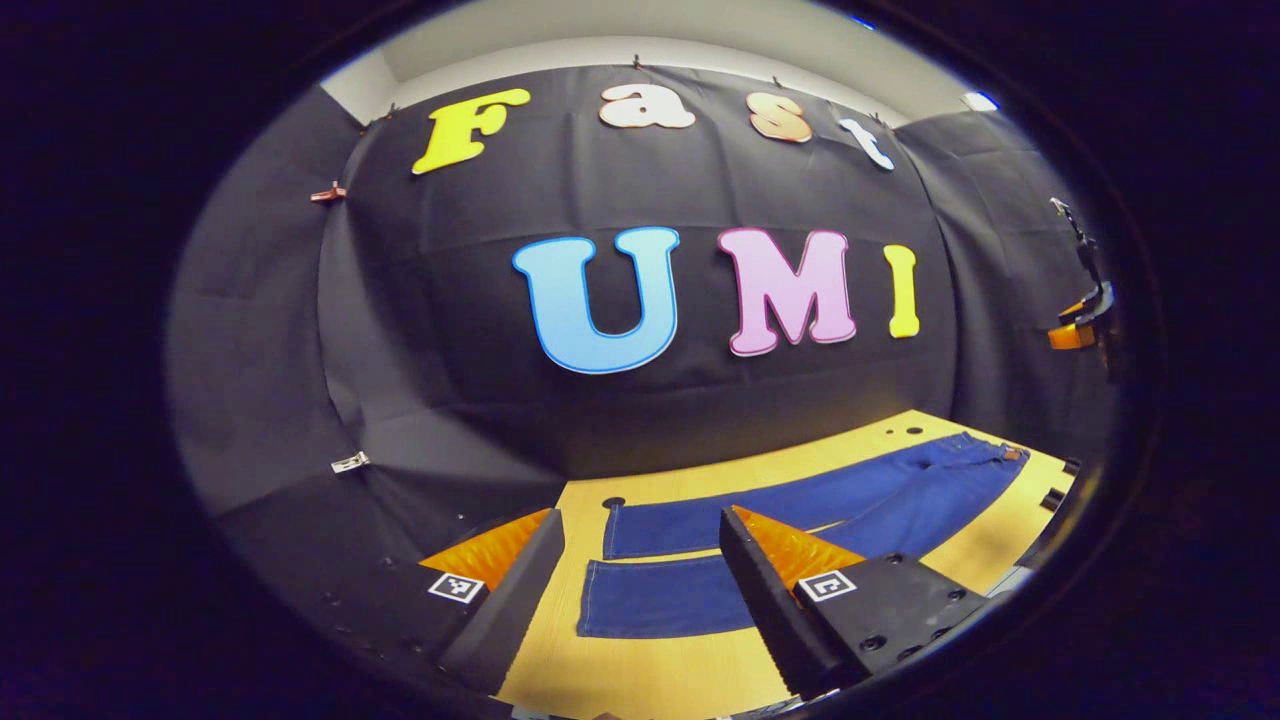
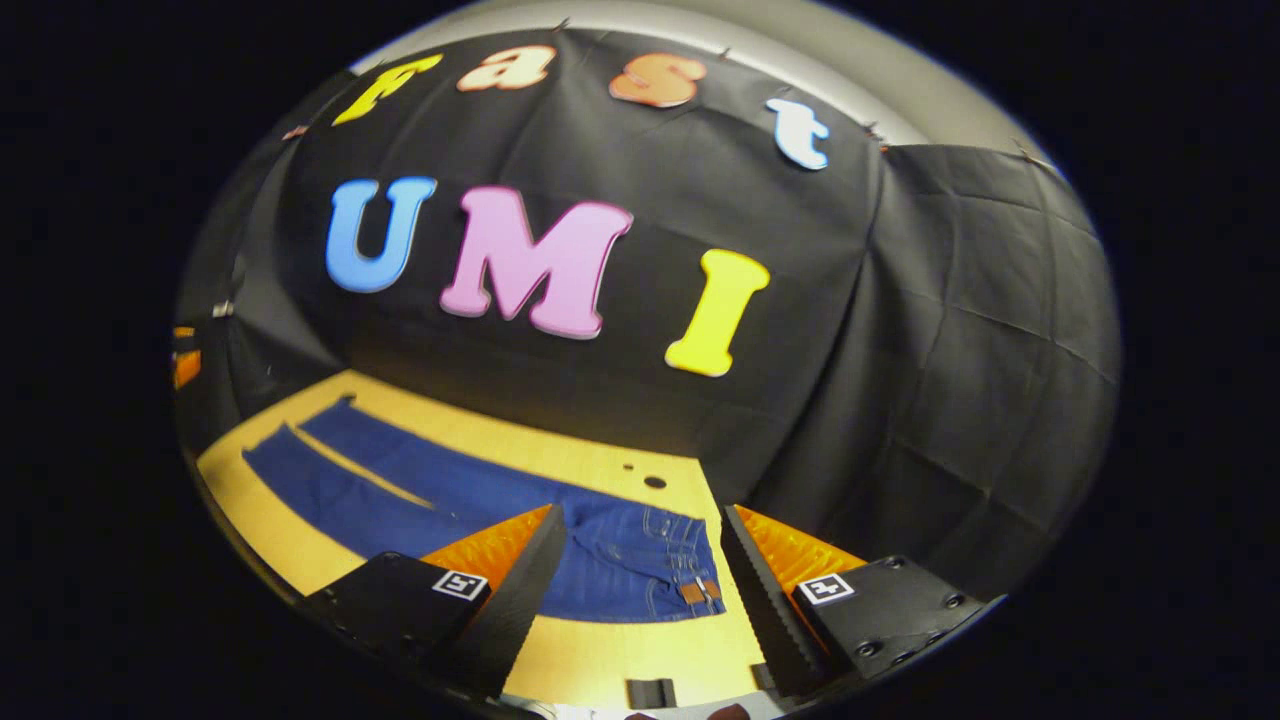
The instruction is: Grasp the waist and the cuffs of the jeans and fold them to make the two legs overlap; first hold the waist and fold one-third of the jeans toward the cuffs, then hold the cuffs and fold the remaining one-third in the same direction to finish folding.
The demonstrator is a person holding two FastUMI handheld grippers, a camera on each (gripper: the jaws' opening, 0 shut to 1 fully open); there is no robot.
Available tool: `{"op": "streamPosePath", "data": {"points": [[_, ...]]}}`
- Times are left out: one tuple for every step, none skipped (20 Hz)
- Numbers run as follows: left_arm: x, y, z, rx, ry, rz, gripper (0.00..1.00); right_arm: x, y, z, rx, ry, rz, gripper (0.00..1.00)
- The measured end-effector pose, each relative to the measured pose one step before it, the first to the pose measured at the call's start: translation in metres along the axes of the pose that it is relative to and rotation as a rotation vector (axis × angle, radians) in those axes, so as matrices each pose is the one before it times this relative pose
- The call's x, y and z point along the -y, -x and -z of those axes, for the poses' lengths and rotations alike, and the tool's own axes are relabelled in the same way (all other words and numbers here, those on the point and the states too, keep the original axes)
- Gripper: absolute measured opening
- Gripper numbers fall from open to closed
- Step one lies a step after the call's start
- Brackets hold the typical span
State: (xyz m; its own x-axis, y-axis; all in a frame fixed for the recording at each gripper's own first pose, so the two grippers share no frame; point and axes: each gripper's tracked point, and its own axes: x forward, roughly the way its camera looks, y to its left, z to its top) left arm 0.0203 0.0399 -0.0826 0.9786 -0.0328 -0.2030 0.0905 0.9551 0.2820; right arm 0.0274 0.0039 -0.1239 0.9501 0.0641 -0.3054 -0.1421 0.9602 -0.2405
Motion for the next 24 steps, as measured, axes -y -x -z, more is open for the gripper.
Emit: {"op": "streamPosePath", "data": {"points": [[0.00732, -0.00929, 0.01062, -0.02964, -0.04837, 0.0507, 0.98, 0.00609, -0.00766, 0.01016, -0.01377, 0.08609, 0.02116, 0.96], [0.00673, -0.01041, 0.00834, -0.02959, -0.05364, 0.05158, 0.98, 0.00121, -0.00843, 0.00898, -0.01583, 0.07558, -0.00728, 0.96], [0.00686, -0.01138, 0.01066, -0.03508, -0.05583, 0.04766, 0.99, -0.00526, -0.0113, 0.00732, -0.01881, 0.06009, -0.01936, 0.96], [0.00685, -0.0117, 0.00875, -0.03868, -0.05695, 0.0473, 0.99, -0.00652, -0.01009, 0.00566, -0.00006, 0.0499, -0.03075, 0.96], [0.00258, -0.00874, 0.00941, -0.0366, -0.05948, 0.03581, 0.97, -0.00715, -0.00959, 0.007, -0.00306, 0.04759, -0.03823, 0.96], [0.00373, -0.01023, 0.00872, -0.04352, -0.06327, 0.04046, 0.98, -0.0086, -0.01168, 0.01025, -0.0201, 0.04459, -0.05373, 0.96], [0.00495, -0.00667, 0.00953, -0.03323, -0.04511, 0.0339, 0.98, -0.00605, -0.01406, 0.01045, -0.02759, 0.04579, -0.04843, 0.96], [0.00597, -0.00896, 0.00612, -0.0303, -0.0458, 0.04147, 0.98, -0.0082, -0.01227, 0.00685, -0.00844, 0.04616, -0.05557, 0.96], [0.00709, -0.01046, 0.005, -0.03317, -0.04723, 0.04824, 0.97, -0.01273, -0.01481, 0.00342, -0.00303, 0.04148, -0.08034, 0.96], [0.00487, -0.01313, 0.00604, -0.03567, -0.05176, 0.0448, 0.97, -0.01361, -0.01167, 0.00751, -0.01022, 0.03745, -0.07229, 0.96], [0.00304, -0.01304, 0.00826, -0.03184, -0.05486, 0.03253, 0.97, -0.01008, -0.01467, 0.00771, -0.01979, 0.04274, -0.06543, 0.96], [0.00052, -0.0127, 0.00725, -0.04341, -0.05567, 0.03438, 0.98, -0.00843, -0.01524, 0.01013, -0.02229, 0.05373, -0.0565, 0.96], [-0.00104, -0.01324, 0.01414, -0.04519, -0.04905, 0.03512, 0.98, -0.00665, -0.01649, 0.0064, -0.00658, 0.06478, -0.04898, 0.96], [0.00085, -0.01135, 0.00912, -0.03517, -0.03127, 0.04145, 0.98, -0.0085, -0.0158, 0.00477, 0.00089, 0.06168, -0.0594, 0.96], [0.00585, -0.01133, 0.00937, -0.03695, -0.02301, 0.04883, 0.98, -0.00976, -0.01501, 0.00641, -0.00051, 0.05668, -0.06506, 0.96], [0.00182, -0.00962, 0.0093, -0.04647, -0.04178, 0.03933, 0.98, -0.01343, -0.01465, 0.00902, -0.00481, 0.05171, -0.07138, 0.96], [-0.00369, -0.00937, 0.00963, -0.04385, -0.05382, 0.01212, 0.98, -0.01026, -0.01354, 0.00861, -0.01595, 0.04605, -0.05816, 0.96], [-0.00157, -0.00922, 0.00983, -0.03738, -0.04433, 0.02822, 0.98, -0.00888, -0.0101, 0.01035, -0.0221, 0.04051, -0.05617, 0.96], [-0.00015, -0.0094, 0.00654, -0.02877, -0.01577, 0.04113, 0.98, -0.00502, -0.00764, 0.01104, -0.03066, 0.03408, -0.0504, 0.96], [-0.00033, -0.00547, 0.00603, -0.02877, -0.00361, 0.04284, 0.98, -0.00561, -0.00677, 0.01174, -0.03323, 0.02815, -0.04748, 0.96], [-0.00157, -0.00653, 0.00691, -0.01511, -0.00662, 0.03888, 0.98, -0.00288, -0.00247, 0.00865, -0.02594, 0.01565, -0.03224, 0.96], [-0.00107, -0.00452, 0.00263, -0.00762, -0.01975, 0.03731, 0.98, 0.00165, -0.00347, 0.00378, -0.01372, 0.00205, -0.01741, 0.96], [0.00094, -0.00477, 0.00525, -0.01372, -0.02703, 0.04249, 0.98, -0.00064, -0.00184, 0.00476, -0.01455, -0.01887, -0.02375, 0.96], [0.001, -0.00376, 0.00537, -0.02346, -0.02549, 0.03886, 0.98, 0.00144, -0.00102, 0.00562, -0.00832, -0.02081, -0.01098, 0.96]]}}
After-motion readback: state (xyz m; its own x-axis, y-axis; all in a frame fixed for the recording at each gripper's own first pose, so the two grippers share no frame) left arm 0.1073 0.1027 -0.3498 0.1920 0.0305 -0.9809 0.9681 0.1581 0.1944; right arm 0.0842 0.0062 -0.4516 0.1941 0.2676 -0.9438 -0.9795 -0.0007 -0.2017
